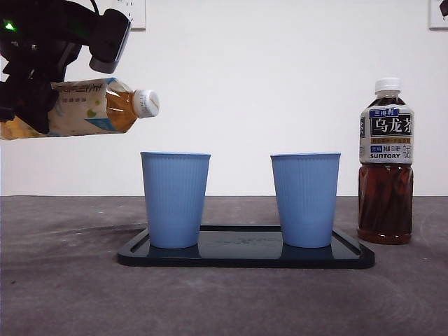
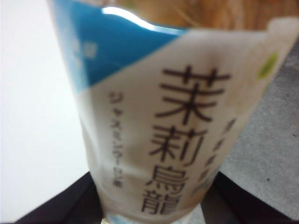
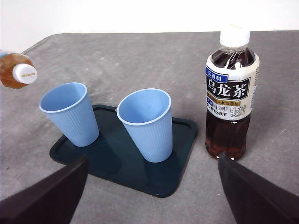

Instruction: Pour the drink into the cup

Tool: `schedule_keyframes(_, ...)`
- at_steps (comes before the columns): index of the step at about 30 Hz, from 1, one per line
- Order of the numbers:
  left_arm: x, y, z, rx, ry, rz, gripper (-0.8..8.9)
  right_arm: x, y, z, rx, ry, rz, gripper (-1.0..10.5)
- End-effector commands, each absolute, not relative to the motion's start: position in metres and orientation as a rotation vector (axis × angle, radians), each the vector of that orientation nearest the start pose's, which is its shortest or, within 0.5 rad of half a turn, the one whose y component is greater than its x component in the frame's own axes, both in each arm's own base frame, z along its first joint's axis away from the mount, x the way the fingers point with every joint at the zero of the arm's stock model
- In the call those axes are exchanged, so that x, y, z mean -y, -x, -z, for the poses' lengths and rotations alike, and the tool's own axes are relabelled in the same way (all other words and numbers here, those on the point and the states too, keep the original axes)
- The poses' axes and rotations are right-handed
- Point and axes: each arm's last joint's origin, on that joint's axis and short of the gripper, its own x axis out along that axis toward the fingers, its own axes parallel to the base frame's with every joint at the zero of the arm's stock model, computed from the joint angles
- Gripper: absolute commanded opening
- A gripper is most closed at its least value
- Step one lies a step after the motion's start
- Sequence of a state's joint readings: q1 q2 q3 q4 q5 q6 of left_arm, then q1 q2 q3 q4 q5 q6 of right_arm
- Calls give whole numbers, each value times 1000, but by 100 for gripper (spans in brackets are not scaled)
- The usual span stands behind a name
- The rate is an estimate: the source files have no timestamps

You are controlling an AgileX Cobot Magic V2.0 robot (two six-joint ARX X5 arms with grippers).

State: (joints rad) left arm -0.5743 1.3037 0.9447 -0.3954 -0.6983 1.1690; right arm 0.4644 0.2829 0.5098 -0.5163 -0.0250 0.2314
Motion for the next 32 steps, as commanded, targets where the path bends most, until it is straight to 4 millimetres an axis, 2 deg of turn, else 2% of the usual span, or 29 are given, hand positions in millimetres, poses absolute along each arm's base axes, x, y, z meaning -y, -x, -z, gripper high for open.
schedule_keyframes(1, 134, -237, -277, -589, -1559, 223, 213, -38, -74, -268, -318, -151, -463, 441)
schedule_keyframes(27, 134, -237, -277, -592, -1554, 220, 213, -38, -74, -268, -318, -151, -463, 441)
schedule_keyframes(32, 133, -236, -279, -590, -1404, 169, 213, -38, -74, -268, -318, -151, -463, 441)
